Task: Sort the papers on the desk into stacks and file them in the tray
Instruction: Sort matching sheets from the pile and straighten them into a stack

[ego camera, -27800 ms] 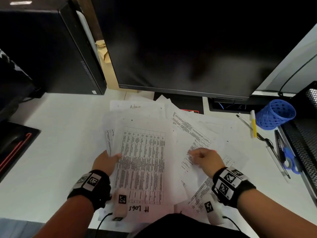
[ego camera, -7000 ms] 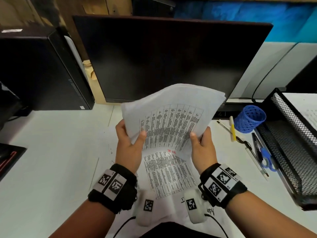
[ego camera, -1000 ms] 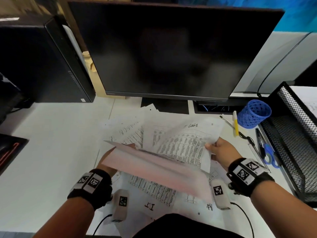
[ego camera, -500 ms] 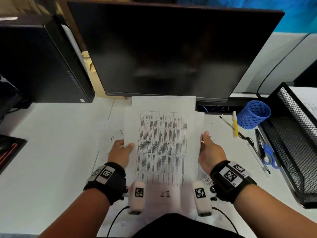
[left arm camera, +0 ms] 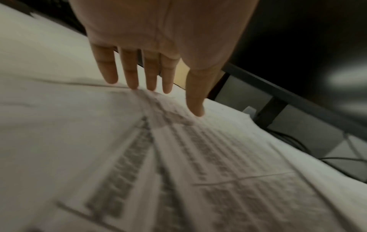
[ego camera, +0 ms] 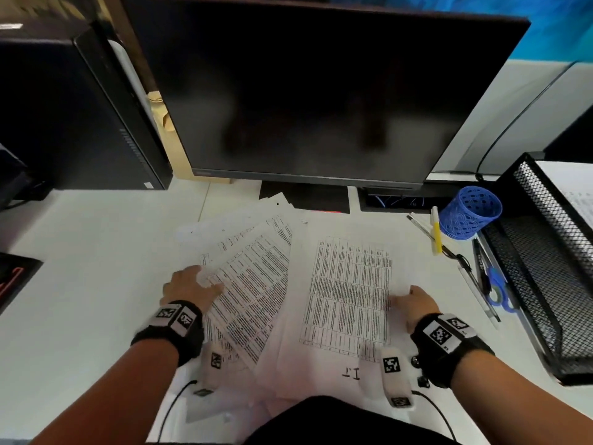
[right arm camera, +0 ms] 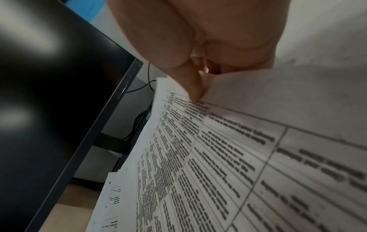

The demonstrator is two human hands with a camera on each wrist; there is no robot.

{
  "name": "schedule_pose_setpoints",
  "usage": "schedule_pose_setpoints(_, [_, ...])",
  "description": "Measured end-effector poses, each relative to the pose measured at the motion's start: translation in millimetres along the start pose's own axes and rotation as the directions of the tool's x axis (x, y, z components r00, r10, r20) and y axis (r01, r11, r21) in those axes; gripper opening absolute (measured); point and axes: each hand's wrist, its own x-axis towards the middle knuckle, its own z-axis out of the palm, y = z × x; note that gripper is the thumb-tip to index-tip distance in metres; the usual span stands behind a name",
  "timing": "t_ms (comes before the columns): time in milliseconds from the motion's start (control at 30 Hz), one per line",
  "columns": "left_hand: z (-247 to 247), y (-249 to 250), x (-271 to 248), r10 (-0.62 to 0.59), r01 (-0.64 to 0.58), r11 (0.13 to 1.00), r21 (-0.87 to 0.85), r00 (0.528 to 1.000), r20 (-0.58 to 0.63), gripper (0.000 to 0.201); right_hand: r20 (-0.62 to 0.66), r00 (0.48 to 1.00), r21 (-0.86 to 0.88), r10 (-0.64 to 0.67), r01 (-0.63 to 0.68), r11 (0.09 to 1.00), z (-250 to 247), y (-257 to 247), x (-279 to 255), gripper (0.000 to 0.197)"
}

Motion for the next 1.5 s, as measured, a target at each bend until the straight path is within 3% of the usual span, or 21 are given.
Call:
schedule_pose_setpoints(100, [-4,-2,1,0.035,-0.041,0.982,0.187,0.999,0.03,0.072,0.059,0.998,0.041,0.023,-0.025,0.999,10,10,2,0.042])
schedule_pose_setpoints(200, [-5,4,-2,0.11,-0.083,0.956,0.28,0.99,-0.082,0.035,0.073,0.997,-0.037,0.027,-0.024,0.999,16,14,-1,0.043])
schedule_pose_setpoints(267, [-6,7,-1,0.139,-0.099,0.969,0.226,0.975,-0.171,0.013,0.05,0.998,-0.06,0.03,-0.027,0.998,16,18,0,0.042])
schedule_pose_setpoints(333, [-7,5,0,0.053,-0.05,0.998,0.028,0.99,-0.129,0.021,0.023,1.0,-0.086,0.015,-0.013,0.996,14,18,-2,0.04])
schedule_pose_setpoints(400, [-9,0,4,-0.047,0.046,0.984,-0.173,0.999,0.001,0.041,0.0,1.0,-0.099,-0.018,0.018,0.995,11,18,-2,0.039])
schedule_pose_setpoints(467, [-8,-7,3,-0.107,0.133,0.974,-0.181,0.983,0.148,0.055,-0.007,0.999,-0.052,-0.043,0.042,0.998,6,19,1,0.036])
schedule_pose_setpoints(567, [-5,-11,-2,-0.058,0.107,0.973,-0.206,0.972,0.227,0.03,-0.033,0.994,0.025,-0.101,0.102,0.995,-5,13,0,0.014])
schedule_pose_setpoints(633, [-4,-8,-6,-0.033,0.113,0.942,-0.315,0.968,0.25,0.029,-0.037,0.99,0.006,-0.136,0.137,0.991,-12,4,-2,0.012])
schedule_pose_setpoints(833, [-12,19,-4,-0.08,0.176,0.68,-0.712,0.983,0.167,0.021,0.027,0.976,-0.092,-0.215,0.216,0.972,-9,-36,-1,0.025])
schedule_pose_setpoints(967, [6,21,-3,-0.125,0.255,0.67,-0.697,0.964,0.233,0.034,0.135,0.955,-0.102,-0.264,0.279,0.955,13,-54,-7,0.029])
schedule_pose_setpoints(1067, [18,22,-15,-0.101,0.291,0.598,-0.747,0.952,0.29,0.025,0.232,0.939,-0.229,-0.253,0.306,0.924,27,-59,-8,0.042])
schedule_pose_setpoints(1167, [27,27,-29,-0.109,0.359,0.552,-0.752,0.926,0.362,0.018,0.299,0.919,-0.345,-0.259,0.357,0.868,36,-65,-13,0.04])
schedule_pose_setpoints(1200, [29,31,-35,-0.119,0.368,0.557,-0.744,0.923,0.367,0.018,0.322,0.908,-0.364,-0.269,0.381,0.85,38,-66,-16,0.039])
schedule_pose_setpoints(1267, [30,38,-46,-0.128,0.342,0.673,-0.656,0.927,0.352,0.028,0.38,0.879,-0.381,-0.288,0.432,0.817,43,-68,-25,0.039])
schedule_pose_setpoints(1367, [30,44,-56,-0.109,0.255,0.83,-0.496,0.947,0.303,0.062,0.446,0.841,-0.31,-0.305,0.465,0.829,49,-63,-31,0.04])
schedule_pose_setpoints(1500, [28,36,-53,-0.04,0.134,0.904,-0.405,0.972,0.232,0.066,0.43,0.859,-0.212,-0.278,0.396,0.893,48,-56,-20,0.046])
